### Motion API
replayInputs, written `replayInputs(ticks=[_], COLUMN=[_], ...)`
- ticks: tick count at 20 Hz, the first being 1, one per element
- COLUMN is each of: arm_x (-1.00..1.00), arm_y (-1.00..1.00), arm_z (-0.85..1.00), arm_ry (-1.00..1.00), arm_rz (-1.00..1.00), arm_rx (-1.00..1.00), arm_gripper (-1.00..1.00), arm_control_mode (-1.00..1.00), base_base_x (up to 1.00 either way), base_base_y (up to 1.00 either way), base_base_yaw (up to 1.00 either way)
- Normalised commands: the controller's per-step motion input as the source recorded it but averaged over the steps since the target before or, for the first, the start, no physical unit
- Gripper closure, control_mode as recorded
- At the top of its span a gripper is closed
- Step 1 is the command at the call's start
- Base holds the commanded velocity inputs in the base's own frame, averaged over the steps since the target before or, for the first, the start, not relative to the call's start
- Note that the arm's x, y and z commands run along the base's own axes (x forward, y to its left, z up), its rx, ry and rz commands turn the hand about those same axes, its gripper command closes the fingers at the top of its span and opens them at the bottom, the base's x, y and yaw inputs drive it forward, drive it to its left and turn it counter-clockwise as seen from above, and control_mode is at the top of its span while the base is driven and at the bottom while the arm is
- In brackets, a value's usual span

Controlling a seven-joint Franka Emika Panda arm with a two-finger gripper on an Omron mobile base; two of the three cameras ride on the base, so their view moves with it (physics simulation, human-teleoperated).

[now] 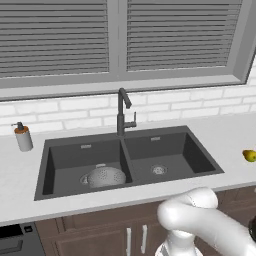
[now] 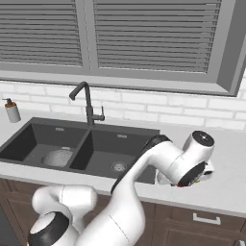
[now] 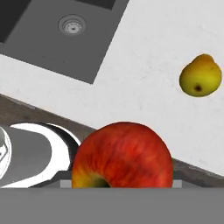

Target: Put the colander in the sink, put the pear, apple in the colander, and turn on the sink faucet and pour water over the colander.

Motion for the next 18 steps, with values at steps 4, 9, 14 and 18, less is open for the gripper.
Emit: replayInputs(ticks=[4, 9, 14, 18], arm_x=[-0.02, 0.00, 0.00, 0.00], arm_y=[1.00, 1.00, 1.00, 1.00], arm_z=[1.00, 0.80, 0.44, 0.18], arm_ry=[-0.05, 0.00, 0.01, 0.04], arm_rz=[0.00, 0.01, 0.00, 0.00], arm_rx=[0.00, -0.02, -0.02, 0.00], arm_gripper=[1.00, 1.00, 1.00, 1.00], arm_control_mode=[-1.00, -1.00, -1.00, -1.00], base_base_x=[0.00, 0.00, 0.00, 0.00], base_base_y=[0.00, 0.00, 0.00, 0.00], base_base_yaw=[0.00, 0.00, 0.00, 0.00])
